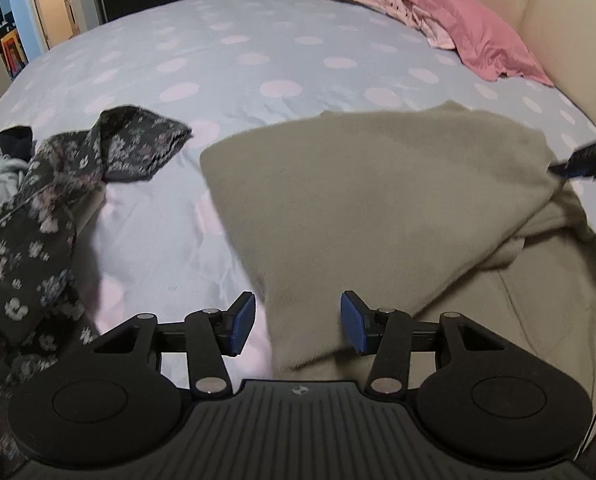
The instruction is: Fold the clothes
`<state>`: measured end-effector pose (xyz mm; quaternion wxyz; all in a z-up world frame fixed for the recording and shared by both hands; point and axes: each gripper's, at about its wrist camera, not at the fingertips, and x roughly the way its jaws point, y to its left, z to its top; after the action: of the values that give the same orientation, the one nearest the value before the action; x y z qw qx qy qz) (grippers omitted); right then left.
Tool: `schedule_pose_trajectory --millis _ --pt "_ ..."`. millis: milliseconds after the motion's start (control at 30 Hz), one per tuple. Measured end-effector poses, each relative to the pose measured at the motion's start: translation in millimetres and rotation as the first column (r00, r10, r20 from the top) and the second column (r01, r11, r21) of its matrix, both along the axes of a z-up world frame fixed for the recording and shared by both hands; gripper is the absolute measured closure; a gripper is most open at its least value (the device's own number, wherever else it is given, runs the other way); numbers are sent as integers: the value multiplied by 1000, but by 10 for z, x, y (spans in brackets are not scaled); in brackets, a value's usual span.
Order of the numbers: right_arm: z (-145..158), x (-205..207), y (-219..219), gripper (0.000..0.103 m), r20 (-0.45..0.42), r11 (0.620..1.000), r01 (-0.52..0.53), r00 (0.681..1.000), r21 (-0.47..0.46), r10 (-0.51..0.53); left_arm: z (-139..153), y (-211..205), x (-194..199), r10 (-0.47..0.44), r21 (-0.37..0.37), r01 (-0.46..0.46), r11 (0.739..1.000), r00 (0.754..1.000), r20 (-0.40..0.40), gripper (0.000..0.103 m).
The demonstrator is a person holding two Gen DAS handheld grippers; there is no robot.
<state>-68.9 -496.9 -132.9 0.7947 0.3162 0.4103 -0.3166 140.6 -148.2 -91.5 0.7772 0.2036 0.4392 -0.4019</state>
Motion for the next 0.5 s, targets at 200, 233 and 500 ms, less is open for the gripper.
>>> schedule_pose_trajectory --millis 200,233,500 --pt "-98 57 -30 77 -68 1000 -5 998 -10 4 10 -242 91 15 -46 -15 999 1000 7 66" --pt "-30 42 -24 76 -66 999 -5 998 -35 3 12 -283 108 17 -53 -17 998 1000 8 68" --pt "312 70 177 71 93 973 -138 983 -188 157 -33 -759 249 38 -97 -36 995 999 22 79"
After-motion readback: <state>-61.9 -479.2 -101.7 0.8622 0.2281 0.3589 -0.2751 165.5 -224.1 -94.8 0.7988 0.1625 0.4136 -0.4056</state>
